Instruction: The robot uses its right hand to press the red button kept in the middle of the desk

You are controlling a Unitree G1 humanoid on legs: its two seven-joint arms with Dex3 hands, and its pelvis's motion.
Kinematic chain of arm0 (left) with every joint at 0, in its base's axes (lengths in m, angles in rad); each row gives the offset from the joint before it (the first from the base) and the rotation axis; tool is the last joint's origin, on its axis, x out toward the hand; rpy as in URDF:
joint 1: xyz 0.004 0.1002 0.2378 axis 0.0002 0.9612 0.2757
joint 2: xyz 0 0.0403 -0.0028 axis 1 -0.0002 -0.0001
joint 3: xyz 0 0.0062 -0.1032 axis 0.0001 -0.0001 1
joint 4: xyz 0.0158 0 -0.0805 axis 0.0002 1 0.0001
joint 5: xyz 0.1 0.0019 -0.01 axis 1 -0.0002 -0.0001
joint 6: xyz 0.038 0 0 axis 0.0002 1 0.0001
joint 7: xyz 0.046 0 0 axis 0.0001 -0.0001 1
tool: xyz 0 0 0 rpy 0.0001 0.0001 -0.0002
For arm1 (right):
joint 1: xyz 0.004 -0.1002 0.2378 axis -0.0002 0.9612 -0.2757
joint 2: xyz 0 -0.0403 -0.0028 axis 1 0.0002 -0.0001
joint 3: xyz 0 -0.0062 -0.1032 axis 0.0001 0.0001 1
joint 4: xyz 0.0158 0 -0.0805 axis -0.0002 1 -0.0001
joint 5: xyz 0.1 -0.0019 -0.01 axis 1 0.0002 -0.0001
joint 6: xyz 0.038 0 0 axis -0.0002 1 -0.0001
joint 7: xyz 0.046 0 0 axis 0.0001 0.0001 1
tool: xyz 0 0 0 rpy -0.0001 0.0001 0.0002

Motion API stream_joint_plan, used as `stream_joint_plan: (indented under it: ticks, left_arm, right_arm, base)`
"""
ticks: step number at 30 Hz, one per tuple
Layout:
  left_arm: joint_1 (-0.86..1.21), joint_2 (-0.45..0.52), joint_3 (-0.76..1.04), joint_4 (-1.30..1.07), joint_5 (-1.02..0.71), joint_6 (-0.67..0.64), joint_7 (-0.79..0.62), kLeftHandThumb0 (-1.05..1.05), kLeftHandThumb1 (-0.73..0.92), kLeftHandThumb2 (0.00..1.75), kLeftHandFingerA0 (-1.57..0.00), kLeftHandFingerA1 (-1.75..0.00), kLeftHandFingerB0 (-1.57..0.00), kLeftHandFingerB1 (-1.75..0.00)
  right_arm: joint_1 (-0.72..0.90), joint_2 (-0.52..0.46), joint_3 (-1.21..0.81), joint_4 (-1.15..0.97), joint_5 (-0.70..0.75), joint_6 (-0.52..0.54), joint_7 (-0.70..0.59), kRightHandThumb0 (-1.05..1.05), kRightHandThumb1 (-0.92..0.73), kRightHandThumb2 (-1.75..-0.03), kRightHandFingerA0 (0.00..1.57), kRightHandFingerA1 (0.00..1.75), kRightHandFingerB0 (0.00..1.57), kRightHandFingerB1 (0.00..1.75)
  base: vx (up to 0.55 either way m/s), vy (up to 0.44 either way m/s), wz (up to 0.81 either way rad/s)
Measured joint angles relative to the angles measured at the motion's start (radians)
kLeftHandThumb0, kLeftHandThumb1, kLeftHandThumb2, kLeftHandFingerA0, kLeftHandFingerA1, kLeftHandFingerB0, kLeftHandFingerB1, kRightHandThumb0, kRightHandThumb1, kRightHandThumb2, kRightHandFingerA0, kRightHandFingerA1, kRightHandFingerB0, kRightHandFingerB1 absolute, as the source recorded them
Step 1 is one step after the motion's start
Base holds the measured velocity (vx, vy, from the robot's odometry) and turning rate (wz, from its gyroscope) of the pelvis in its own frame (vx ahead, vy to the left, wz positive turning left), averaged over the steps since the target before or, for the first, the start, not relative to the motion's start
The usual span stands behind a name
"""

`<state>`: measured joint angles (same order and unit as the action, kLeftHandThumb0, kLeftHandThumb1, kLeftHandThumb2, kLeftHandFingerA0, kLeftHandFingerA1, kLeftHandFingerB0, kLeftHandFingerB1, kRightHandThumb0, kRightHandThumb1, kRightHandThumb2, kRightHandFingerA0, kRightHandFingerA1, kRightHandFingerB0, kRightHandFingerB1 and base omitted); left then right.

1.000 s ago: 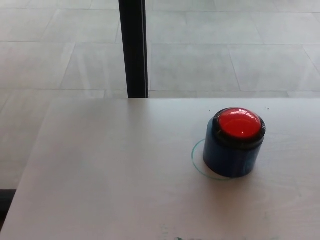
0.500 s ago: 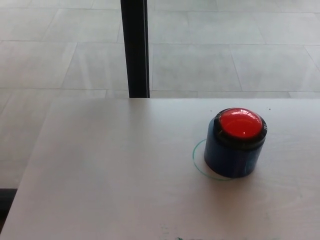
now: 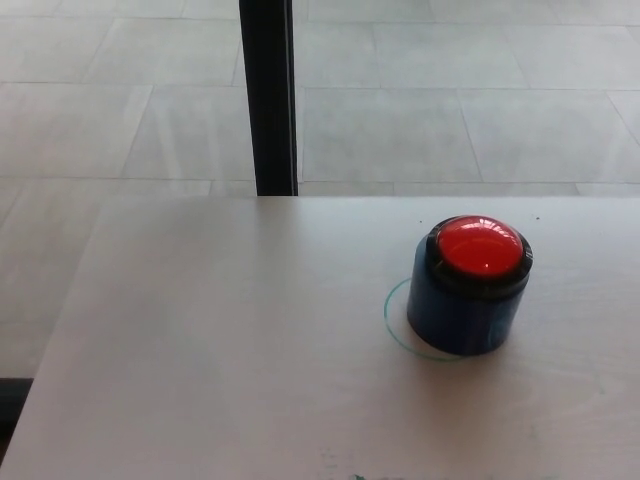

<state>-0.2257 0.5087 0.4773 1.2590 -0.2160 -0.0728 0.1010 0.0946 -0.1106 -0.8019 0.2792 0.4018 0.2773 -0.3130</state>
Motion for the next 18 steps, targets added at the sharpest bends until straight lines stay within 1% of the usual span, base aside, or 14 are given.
stream_joint_plan:
  ticks: [2,3,4,5,6,7,8,9,10,11,12,15,16,18]
  left_arm:
    - [0.000,0.000,-0.003,0.000,0.001,0.000,0.000,-0.42,0.59,1.09,-0.55,-1.44,-0.52,-1.16]
    - [0.000,0.001,-0.004,0.000,0.002,0.000,0.000,-0.43,0.58,1.10,-0.59,-1.46,-0.51,-1.15]
    - [0.000,0.001,-0.006,0.000,0.002,0.000,0.000,-0.43,0.58,1.10,-0.58,-1.46,-0.50,-1.15]
    - [0.000,0.001,-0.007,0.000,0.002,0.000,0.000,-0.42,0.57,1.12,-0.56,-1.46,-0.50,-1.17]
    - [0.000,0.001,-0.007,0.000,0.002,0.000,0.000,-0.42,0.59,1.11,-0.57,-1.44,-0.49,-1.15]
    - [0.000,0.001,-0.008,0.000,0.002,0.000,0.000,-0.42,0.59,1.11,-0.57,-1.44,-0.49,-1.15]
    - [0.000,0.001,-0.009,0.000,0.002,0.000,0.000,-0.42,0.60,1.09,-0.54,-1.40,-0.49,-1.14]
    - [0.000,0.001,-0.010,0.000,0.002,0.000,0.000,-0.42,0.59,1.11,-0.54,-1.41,-0.48,-1.15]
    - [0.000,0.001,-0.010,0.000,0.002,0.000,0.000,-0.42,0.60,1.10,-0.53,-1.39,-0.45,-1.14]
    - [0.001,0.001,-0.010,0.000,0.002,0.000,0.000,-0.41,0.59,1.12,-0.58,-1.54,-0.49,-1.20]
    - [0.002,0.001,-0.008,-0.001,0.001,0.000,0.000,-0.40,0.58,1.13,-0.53,-1.54,-0.44,-1.20]
    - [0.002,0.001,0.004,-0.003,-0.003,0.000,-0.004,-0.42,0.56,1.14,-0.54,-1.53,-0.43,-1.19]
    - [0.002,0.001,0.004,-0.004,-0.003,0.000,-0.004,-0.42,0.51,1.19,-0.54,-1.51,-0.47,-1.18]
    - [0.002,0.001,0.005,-0.004,-0.003,0.000,-0.006,-0.40,0.53,1.16,-0.56,-1.53,-0.46,-1.18]
  right_arm:
    - [0.006,0.000,0.004,-0.005,0.000,-0.001,-0.002,-0.59,-0.42,-0.55,0.93,0.80,0.53,0.52]
    - [0.009,0.000,0.005,-0.005,0.000,-0.004,-0.002,-0.59,-0.41,-0.54,0.90,0.78,0.53,0.52]
    - [0.010,0.001,0.005,-0.005,0.000,-0.006,-0.002,-0.63,-0.32,-0.84,0.83,0.80,0.48,0.61]
    - [0.012,0.001,0.005,-0.005,0.001,-0.009,-0.002,-0.63,-0.32,-0.84,0.82,0.79,0.47,0.61]
    - [0.013,0.002,0.005,-0.006,0.002,-0.010,-0.003,-0.60,-0.44,-0.54,0.92,0.76,0.52,0.51]
    - [0.013,0.002,0.005,-0.006,0.003,-0.010,-0.004,-0.60,-0.44,-0.54,0.92,0.76,0.52,0.51]
    - [0.013,0.002,0.005,-0.007,0.003,-0.010,-0.005,-0.60,-0.44,-0.54,0.94,0.73,0.51,0.51]
    - [0.013,0.002,0.005,-0.008,0.003,-0.010,-0.006,-0.60,-0.43,-0.54,0.97,0.76,0.52,0.52]
    - [0.012,0.002,0.005,-0.008,0.004,-0.010,-0.007,-0.65,-0.33,-0.84,0.82,0.79,0.46,0.61]
    - [0.010,0.002,0.004,-0.008,0.005,-0.010,-0.009,-0.65,-0.47,-0.55,0.84,0.76,0.48,0.52]
    - [0.009,0.003,0.003,-0.009,0.008,-0.010,-0.010,-0.64,-0.48,-0.55,0.84,0.76,0.48,0.52]
    - [0.009,0.004,0.001,-0.012,0.017,-0.010,-0.010,-0.65,-0.47,-0.54,0.83,0.75,0.48,0.52]
    - [0.010,0.005,0.001,-0.012,0.019,-0.010,-0.010,-0.65,-0.45,-0.55,0.87,0.79,0.49,0.52]
    - [0.011,0.009,0.001,-0.013,0.023,-0.010,-0.012,-0.65,-0.47,-0.55,0.86,0.76,0.48,0.52]
  base:
    - [0.00,0.000,0.00]
    - [0.00,0.000,0.00]
    - [0.00,0.000,0.00]
    - [0.00,0.000,0.00]
    - [0.00,0.000,0.00]
    - [0.00,0.000,0.00]
    - [0.00,0.000,0.00]
    - [0.00,0.000,0.00]
    - [0.00,0.000,0.00]
    - [0.00,0.000,0.00]
    - [0.00,0.000,0.00]
    - [0.00,0.000,0.00]
    - [0.00,0.000,0.00]
    - [0.00,0.000,0.00]
